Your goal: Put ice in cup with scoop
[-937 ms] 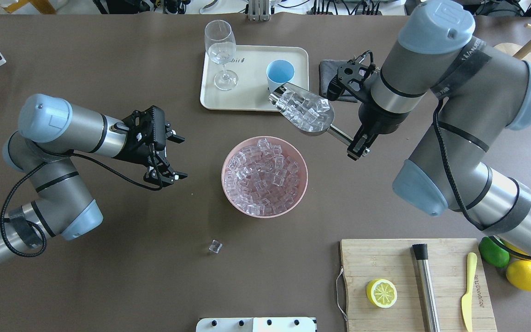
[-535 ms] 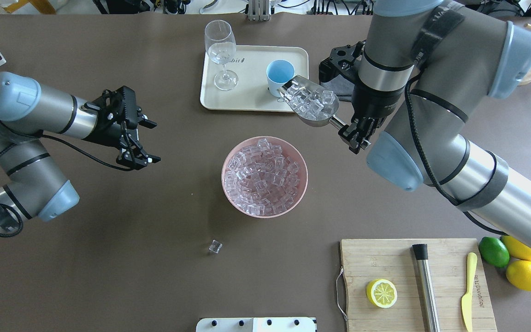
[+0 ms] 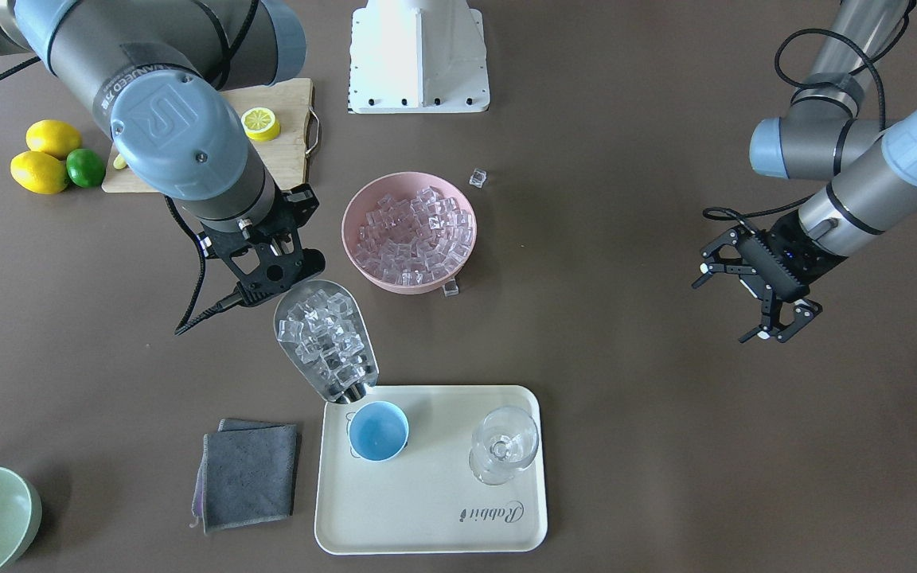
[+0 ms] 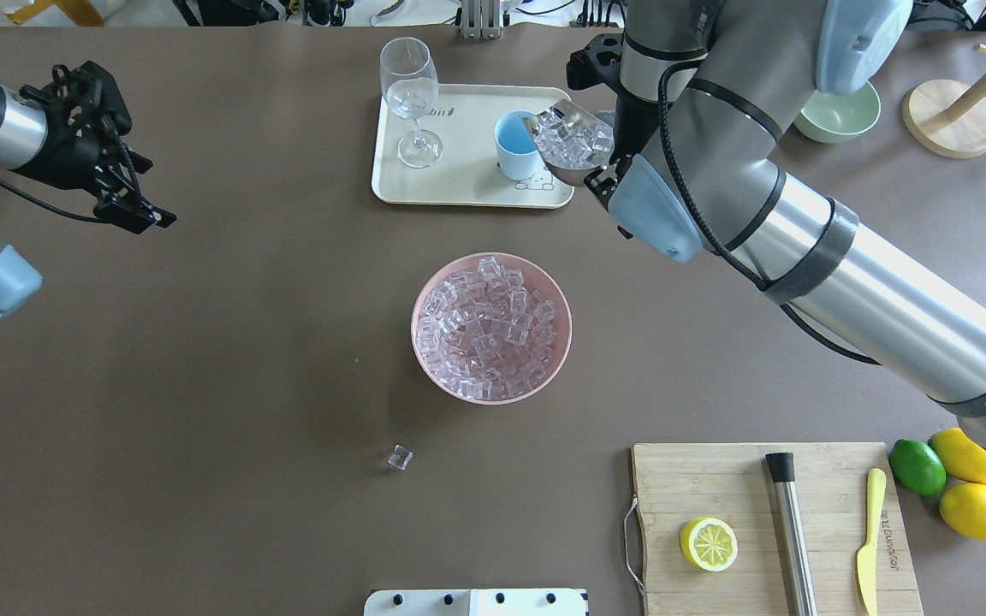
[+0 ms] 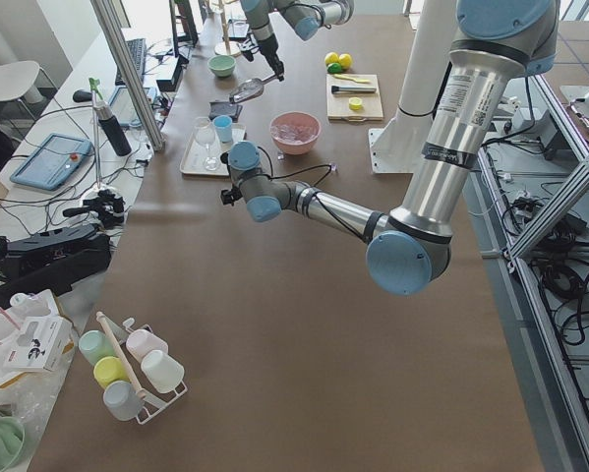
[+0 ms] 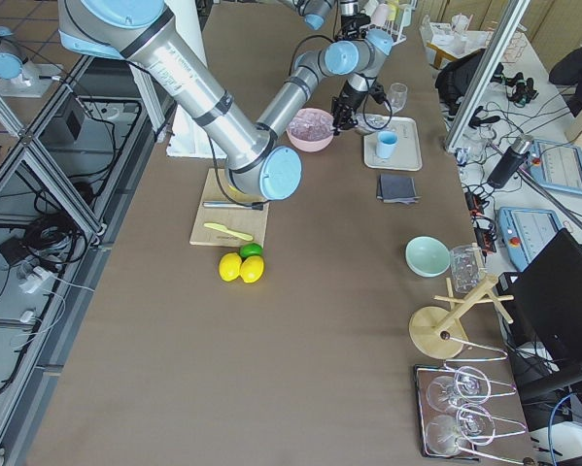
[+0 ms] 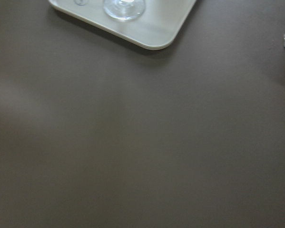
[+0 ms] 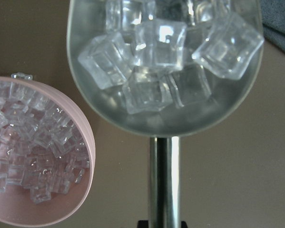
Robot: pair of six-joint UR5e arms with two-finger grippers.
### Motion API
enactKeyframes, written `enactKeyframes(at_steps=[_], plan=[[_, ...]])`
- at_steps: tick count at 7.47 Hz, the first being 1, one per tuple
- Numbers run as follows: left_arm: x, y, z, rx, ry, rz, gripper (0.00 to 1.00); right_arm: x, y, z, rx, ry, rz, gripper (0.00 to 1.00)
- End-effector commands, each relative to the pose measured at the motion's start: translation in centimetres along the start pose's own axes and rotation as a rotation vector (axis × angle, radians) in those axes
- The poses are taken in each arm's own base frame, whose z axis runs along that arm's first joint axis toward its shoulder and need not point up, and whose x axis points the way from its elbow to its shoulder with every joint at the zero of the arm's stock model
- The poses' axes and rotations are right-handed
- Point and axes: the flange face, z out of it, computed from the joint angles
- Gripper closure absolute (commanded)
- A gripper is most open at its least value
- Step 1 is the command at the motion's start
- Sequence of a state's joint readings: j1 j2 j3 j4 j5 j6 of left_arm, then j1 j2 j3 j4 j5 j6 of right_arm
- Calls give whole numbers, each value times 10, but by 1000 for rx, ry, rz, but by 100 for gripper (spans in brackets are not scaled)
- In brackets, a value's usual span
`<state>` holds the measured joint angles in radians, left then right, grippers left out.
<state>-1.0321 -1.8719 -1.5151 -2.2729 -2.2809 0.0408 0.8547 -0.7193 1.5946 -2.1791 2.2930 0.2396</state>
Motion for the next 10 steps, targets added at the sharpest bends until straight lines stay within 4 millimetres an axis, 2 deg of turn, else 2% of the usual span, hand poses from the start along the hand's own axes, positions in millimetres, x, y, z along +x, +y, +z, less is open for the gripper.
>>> enactKeyframes(at_steps=[1, 2, 3, 4, 5, 6, 7, 8, 9, 10], plan=[[-67, 70, -61, -129, -111, -242, 2, 3, -41, -9, -45, -43, 123, 100], [-71, 106, -96, -174, -142, -343, 2, 0, -50, -8, -64, -61, 165, 100], [-74, 126, -109, -238, -150, -435, 2, -3, -51, -4, -82, -90, 176, 100], [-89, 150, -129, -291, -169, -546, 2, -2, -49, -3, -105, -97, 197, 100], [-108, 184, -164, -310, -202, -669, 2, -1, -54, 3, -126, -107, 214, 100], [-114, 213, -182, -312, -224, -728, 2, -5, -64, 4, -147, -122, 230, 100], [-122, 248, -212, -290, -258, -801, 2, -17, -64, -7, -159, -137, 240, 100], [-118, 278, -222, -277, -237, -857, 2, -27, -65, -18, -161, -142, 242, 100], [-115, 288, -231, -247, -210, -890, 2, -27, -65, -16, -168, -142, 248, 100], [-114, 310, -240, -243, -217, -931, 2, -24, -65, -12, -184, -138, 264, 100]])
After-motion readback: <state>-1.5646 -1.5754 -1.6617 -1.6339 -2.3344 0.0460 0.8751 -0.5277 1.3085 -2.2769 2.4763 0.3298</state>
